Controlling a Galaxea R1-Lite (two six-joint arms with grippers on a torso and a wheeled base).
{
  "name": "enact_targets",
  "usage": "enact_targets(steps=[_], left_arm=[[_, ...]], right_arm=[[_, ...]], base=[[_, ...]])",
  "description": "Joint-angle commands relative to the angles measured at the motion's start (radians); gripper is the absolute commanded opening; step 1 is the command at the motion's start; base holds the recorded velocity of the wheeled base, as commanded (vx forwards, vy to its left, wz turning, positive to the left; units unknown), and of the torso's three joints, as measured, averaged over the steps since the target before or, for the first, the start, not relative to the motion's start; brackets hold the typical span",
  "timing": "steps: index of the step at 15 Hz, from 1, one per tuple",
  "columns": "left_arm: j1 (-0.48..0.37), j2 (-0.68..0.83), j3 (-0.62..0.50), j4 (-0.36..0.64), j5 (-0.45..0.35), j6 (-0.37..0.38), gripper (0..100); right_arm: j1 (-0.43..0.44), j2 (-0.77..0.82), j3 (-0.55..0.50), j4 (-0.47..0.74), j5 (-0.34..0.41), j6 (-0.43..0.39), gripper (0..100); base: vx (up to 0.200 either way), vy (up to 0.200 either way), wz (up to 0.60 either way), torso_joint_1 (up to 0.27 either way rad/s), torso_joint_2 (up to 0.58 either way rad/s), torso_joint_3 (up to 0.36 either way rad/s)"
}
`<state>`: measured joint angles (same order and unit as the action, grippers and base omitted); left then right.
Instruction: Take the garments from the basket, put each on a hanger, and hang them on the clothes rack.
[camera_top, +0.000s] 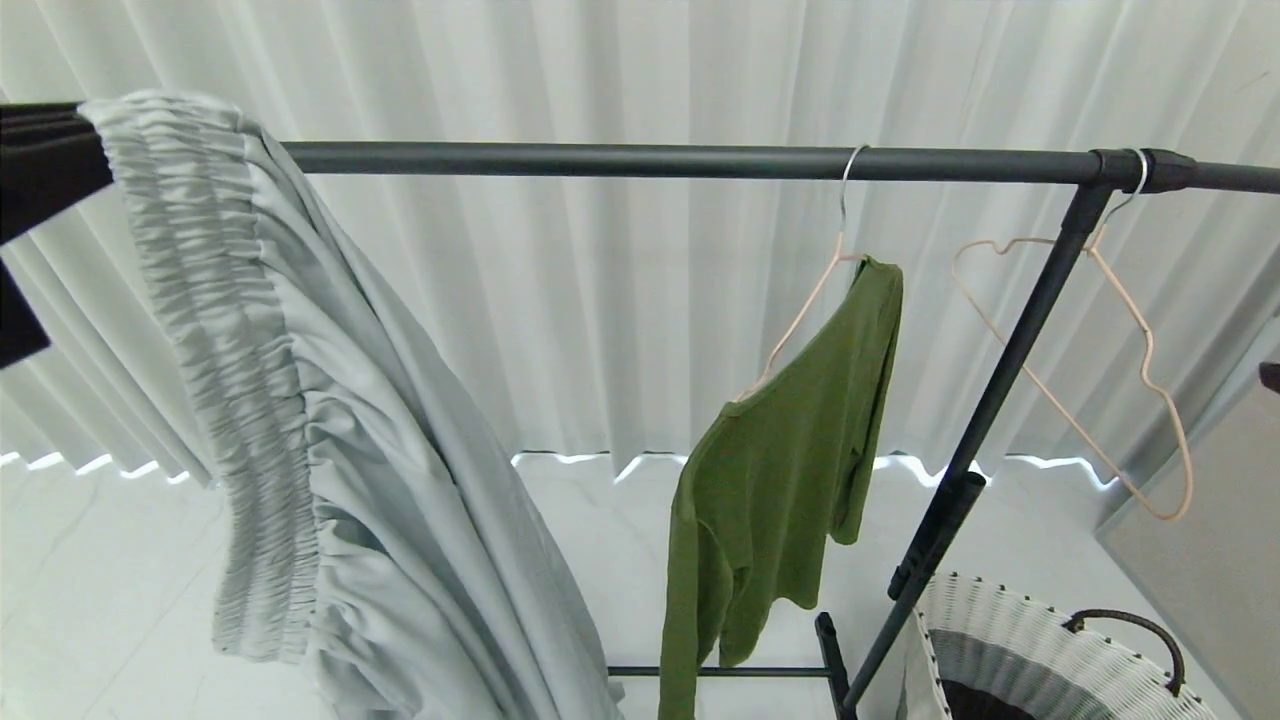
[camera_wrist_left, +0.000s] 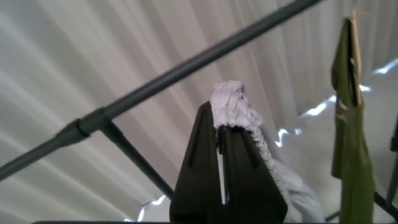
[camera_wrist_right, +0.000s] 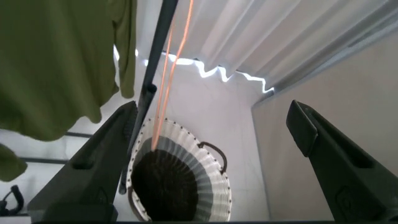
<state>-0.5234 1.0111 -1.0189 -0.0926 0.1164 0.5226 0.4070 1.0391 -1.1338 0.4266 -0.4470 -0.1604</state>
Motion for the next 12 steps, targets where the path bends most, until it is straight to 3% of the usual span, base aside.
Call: enact_targets(steps=[1,3,6,9,11,12], left_arm=[[-0.001,-0.065,0.074,0.001,-0.037,-0.003,0],[-0.007,-0.106,0.155,0.048,-0.041,-0.021,0],[-0.09,-0.083,0.171,0.066,-0.044,-0.226,0],[-0.102,-0.077,0.197,0.099,-0.046,-0.375,0],[-0.121,-0.072,0.2,0.099,-0.046,-0.513,0],[-0.122,-0.072,0.206,0.099,-0.046,-0.538,0]], right_arm=[[-0.004,0.004,0.017,-0.002,0.013,0.001,100],[-0.013,0.012,0.022,-0.003,0.053,0.001,100],[-0.019,0.01,0.022,-0.003,0.083,0.001,100],[-0.042,0.029,0.022,-0.025,0.087,0.012,100],[-0.045,0.062,0.022,-0.046,0.09,0.067,100],[-0.05,0.09,0.02,-0.046,0.09,0.107,100]], base=[[0.0,0.0,0.0,0.0,0.0,0.0],[0.0,0.0,0.0,0.0,0.0,0.0],[0.0,0.0,0.0,0.0,0.0,0.0],[0.0,0.0,0.0,0.0,0.0,0.0],[0.0,0.0,0.0,0.0,0.0,0.0],[0.0,0.0,0.0,0.0,0.0,0.0]])
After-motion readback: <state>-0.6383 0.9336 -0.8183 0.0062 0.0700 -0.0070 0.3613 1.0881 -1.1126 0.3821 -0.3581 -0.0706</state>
